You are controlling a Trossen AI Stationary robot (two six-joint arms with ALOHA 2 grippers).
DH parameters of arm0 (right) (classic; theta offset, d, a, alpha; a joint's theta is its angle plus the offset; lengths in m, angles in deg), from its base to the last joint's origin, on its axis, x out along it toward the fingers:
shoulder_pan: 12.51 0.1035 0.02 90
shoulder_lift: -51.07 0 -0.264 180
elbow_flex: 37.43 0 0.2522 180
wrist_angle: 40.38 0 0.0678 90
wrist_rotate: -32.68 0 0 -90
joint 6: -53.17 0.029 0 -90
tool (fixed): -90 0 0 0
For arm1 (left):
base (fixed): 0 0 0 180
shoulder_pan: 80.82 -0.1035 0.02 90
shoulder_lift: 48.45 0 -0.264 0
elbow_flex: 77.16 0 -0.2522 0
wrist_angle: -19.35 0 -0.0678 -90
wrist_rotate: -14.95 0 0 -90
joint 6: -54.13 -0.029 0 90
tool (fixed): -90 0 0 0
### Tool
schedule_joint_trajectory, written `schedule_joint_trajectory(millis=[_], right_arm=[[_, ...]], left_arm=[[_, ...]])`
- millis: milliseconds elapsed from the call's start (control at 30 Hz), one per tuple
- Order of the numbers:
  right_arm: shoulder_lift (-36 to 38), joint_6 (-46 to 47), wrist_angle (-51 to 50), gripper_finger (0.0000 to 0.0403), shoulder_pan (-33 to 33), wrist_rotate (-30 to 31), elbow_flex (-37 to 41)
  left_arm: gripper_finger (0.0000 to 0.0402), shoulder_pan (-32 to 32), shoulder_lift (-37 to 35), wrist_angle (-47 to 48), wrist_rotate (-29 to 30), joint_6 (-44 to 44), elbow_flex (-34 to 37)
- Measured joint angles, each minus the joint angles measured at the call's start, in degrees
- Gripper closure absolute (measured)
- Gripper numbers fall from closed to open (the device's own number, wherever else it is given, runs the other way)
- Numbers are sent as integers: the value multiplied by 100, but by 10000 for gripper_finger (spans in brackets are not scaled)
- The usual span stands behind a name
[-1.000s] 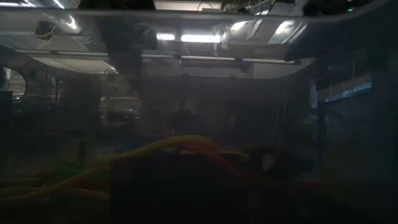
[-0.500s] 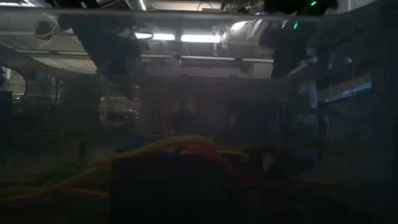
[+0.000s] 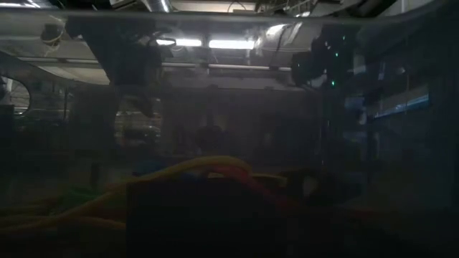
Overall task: Pick and place rubber bands into bin
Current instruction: Put the green rubber band into the black bin
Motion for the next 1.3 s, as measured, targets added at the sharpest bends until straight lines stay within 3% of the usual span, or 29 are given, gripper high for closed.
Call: schedule_joint_trajectory(millis=[300,600,967,1133,1300], right_arm=[[-115,35,649,295,-197,-31,675],[-115,-9,1545,297,-364,-24,1163],[-89,-131,1881,298,-528,-29,1514],[-43,-356,1938,321,-528,-46,1530],[109,-812,1999,370,-541,20,1538]], left_arm=[[400,1,0,4,0,2,0],[400,1,0,-10,2,91,0],[400,2,2,-11,-27,275,0],[400,14,2,-11,-50,271,0],[400,14,4,-77,-193,467,2]])
